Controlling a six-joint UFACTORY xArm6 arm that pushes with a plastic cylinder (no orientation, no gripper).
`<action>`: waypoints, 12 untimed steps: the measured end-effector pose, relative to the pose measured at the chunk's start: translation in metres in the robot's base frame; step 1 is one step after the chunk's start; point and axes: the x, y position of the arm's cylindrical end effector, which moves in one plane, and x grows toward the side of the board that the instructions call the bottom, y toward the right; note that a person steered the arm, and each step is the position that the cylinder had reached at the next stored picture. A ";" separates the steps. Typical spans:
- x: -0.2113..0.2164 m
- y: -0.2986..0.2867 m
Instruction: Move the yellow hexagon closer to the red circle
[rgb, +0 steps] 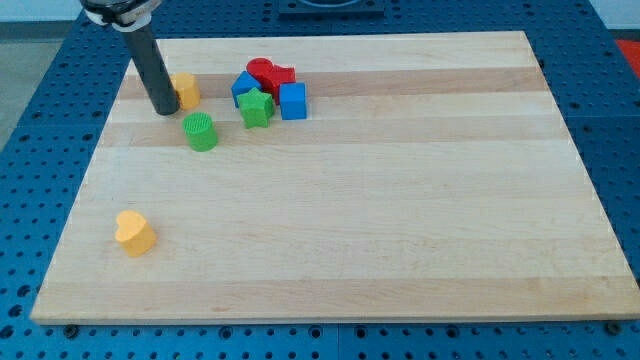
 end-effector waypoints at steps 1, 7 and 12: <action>-0.010 0.004; -0.045 -0.006; -0.006 -0.002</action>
